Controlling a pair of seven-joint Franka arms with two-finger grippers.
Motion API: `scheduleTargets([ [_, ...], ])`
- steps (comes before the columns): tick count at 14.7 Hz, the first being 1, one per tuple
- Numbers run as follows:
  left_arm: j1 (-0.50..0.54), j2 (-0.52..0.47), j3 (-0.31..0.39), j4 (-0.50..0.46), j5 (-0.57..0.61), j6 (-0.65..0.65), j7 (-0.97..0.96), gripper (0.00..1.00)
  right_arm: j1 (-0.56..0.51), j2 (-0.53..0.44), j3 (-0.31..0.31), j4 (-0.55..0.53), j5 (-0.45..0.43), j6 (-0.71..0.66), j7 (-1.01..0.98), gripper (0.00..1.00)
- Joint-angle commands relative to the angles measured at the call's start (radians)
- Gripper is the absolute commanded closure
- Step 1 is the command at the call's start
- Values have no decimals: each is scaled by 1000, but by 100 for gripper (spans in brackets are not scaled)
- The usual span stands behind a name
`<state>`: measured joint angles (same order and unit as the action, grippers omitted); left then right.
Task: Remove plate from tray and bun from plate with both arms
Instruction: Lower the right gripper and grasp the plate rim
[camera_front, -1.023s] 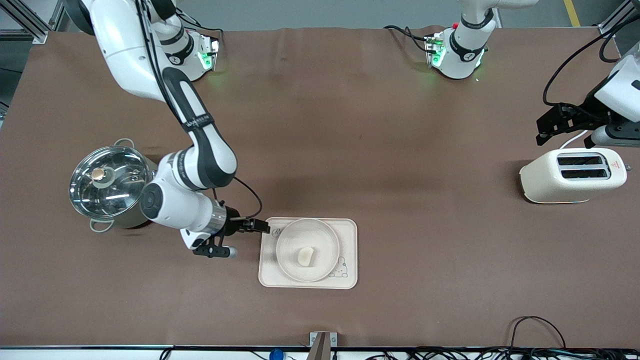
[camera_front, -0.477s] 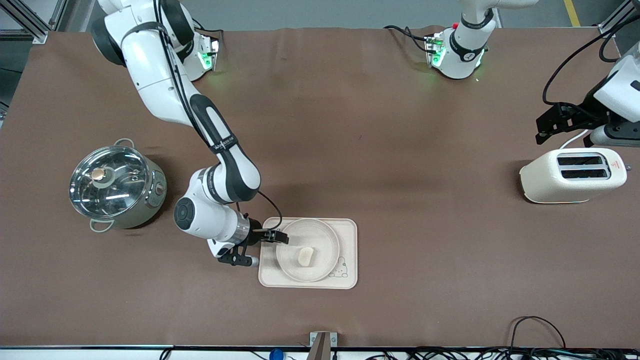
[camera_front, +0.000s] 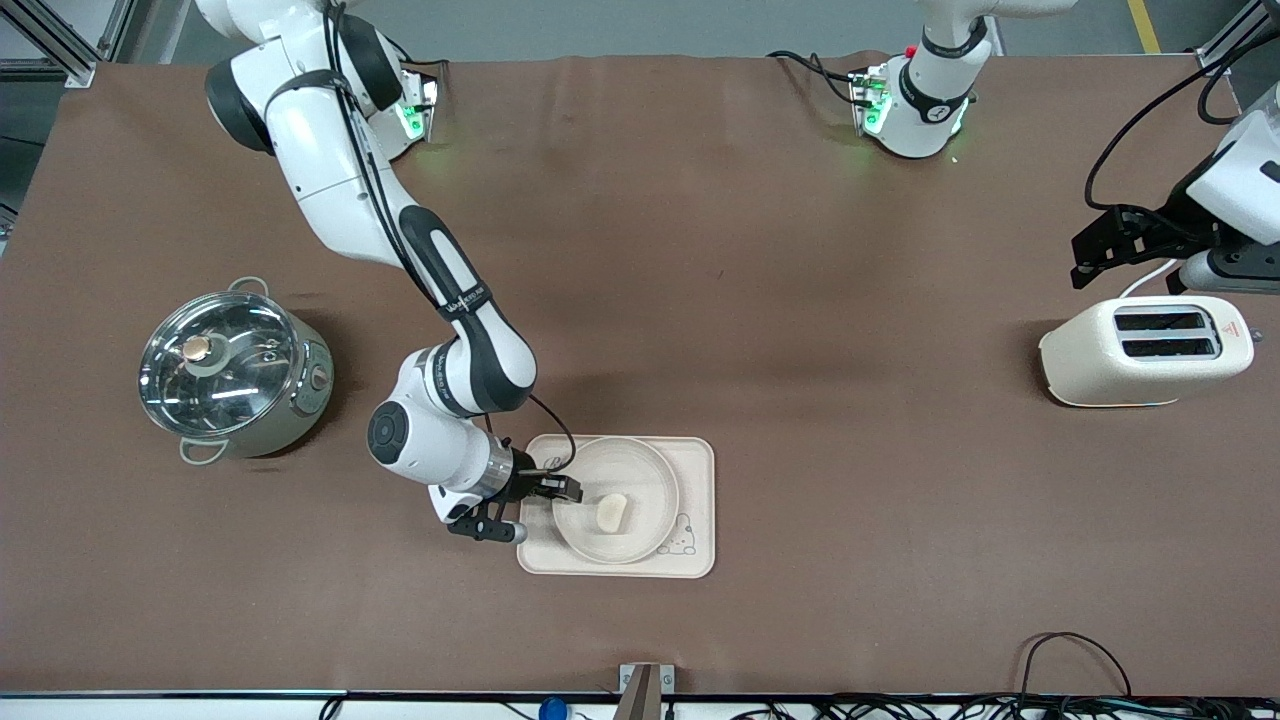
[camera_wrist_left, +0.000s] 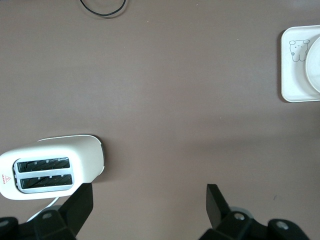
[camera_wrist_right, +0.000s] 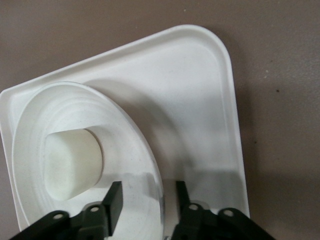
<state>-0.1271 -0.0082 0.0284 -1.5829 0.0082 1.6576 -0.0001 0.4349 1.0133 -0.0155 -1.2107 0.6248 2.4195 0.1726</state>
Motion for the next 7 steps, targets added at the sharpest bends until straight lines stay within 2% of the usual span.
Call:
scheduleTargets([
  [1, 4, 7, -8, 20, 1, -19, -12, 0, -1, 21, 0, 33, 18, 7, 5, 96],
  [2, 4, 7, -8, 20, -1, -18, -12, 0, -7, 21, 2, 31, 18, 6, 4, 99],
  [7, 3, 7, -8, 20, 1, -18, -12, 0, -28, 8, 6, 28, 44, -2, -50, 100],
])
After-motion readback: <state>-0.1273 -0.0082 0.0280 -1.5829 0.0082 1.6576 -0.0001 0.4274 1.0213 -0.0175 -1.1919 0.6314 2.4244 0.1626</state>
